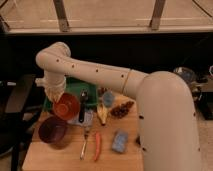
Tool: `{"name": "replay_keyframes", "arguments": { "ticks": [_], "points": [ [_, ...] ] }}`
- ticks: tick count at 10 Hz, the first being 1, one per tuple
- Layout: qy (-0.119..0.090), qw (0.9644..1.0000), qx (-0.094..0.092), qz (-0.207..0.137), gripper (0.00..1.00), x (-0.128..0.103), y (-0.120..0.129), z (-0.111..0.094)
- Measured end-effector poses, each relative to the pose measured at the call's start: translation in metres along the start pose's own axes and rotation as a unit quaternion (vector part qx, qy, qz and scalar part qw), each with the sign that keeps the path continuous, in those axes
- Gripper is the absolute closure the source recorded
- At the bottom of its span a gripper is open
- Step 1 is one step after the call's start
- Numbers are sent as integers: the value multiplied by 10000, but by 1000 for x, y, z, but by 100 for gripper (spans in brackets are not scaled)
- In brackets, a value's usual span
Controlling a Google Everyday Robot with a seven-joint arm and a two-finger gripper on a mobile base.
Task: Stack bowls on top of each other
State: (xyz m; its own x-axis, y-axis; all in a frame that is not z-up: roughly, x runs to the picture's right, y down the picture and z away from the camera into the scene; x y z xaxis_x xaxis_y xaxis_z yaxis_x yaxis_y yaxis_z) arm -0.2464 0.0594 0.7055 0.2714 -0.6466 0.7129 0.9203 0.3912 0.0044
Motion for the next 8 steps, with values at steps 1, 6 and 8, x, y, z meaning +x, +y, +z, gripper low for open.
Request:
{"name": "replay_keyframes", "arguments": {
  "ticks": [1, 6, 8],
  "points": [
    [-81, 10000, -7, -41, 100, -6, -1, 5],
    [-447, 9986, -56, -290, 100, -39, -13, 33],
    [-578, 9977, -88, -344, 87, -45, -11, 40]
  ]
}}
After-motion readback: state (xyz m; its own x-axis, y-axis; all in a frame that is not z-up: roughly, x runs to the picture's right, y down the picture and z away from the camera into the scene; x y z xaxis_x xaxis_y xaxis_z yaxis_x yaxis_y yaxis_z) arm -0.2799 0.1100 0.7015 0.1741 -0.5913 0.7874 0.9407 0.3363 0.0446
